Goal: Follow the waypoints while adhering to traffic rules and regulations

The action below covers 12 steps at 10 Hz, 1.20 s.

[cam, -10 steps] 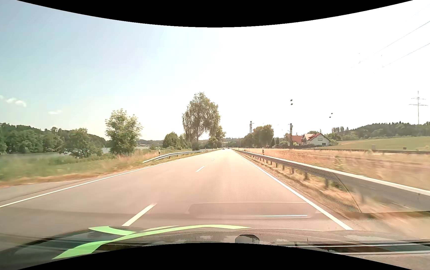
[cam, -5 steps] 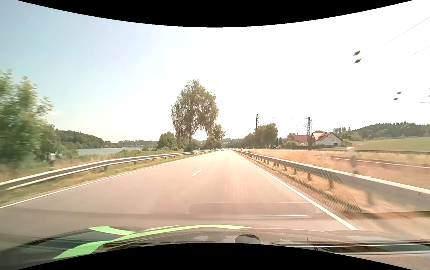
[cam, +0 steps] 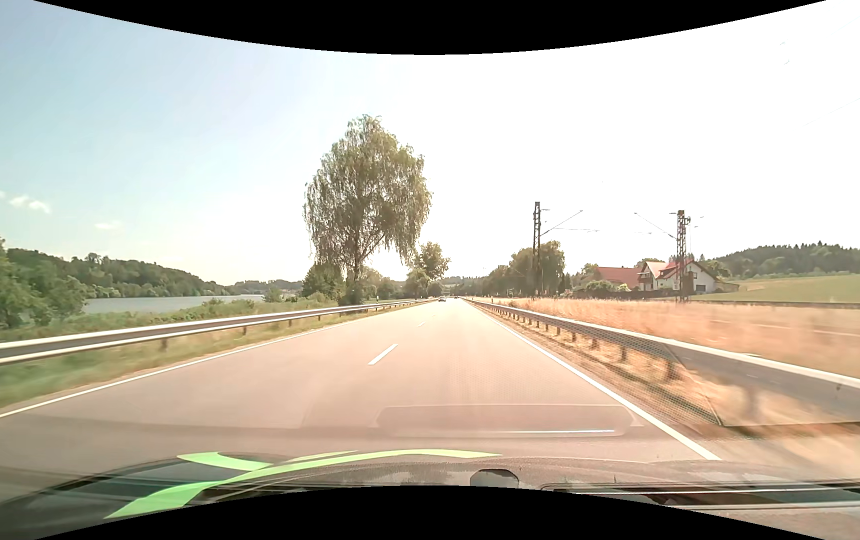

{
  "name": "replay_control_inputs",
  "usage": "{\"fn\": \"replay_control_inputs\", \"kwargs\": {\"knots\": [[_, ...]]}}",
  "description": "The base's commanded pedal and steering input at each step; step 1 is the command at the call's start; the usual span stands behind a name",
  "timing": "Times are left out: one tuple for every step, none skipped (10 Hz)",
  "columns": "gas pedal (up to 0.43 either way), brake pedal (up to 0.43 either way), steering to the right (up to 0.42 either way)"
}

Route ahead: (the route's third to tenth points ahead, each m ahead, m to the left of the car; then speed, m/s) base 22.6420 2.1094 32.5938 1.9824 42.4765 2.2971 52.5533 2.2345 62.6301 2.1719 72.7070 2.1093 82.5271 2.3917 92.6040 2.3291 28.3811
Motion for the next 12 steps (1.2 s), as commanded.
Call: {"fn": "replay_control_inputs", "kwargs": {"knots": [[0.311, 0.000, 0.000], [0.311, 0.000, 0.000], [0.311, 0.000, 0.000], [0.287, 0.000, 0.000], [0.280, 0.000, 0.000], [0.268, 0.000, 0.000], [0.268, 0.000, 0.000], [0.268, 0.000, 0.000], [0.280, 0.000, 0.000], [0.287, 0.000, 0.000], [0.299, 0.000, 0.000], [0.299, 0.000, 0.000]]}}
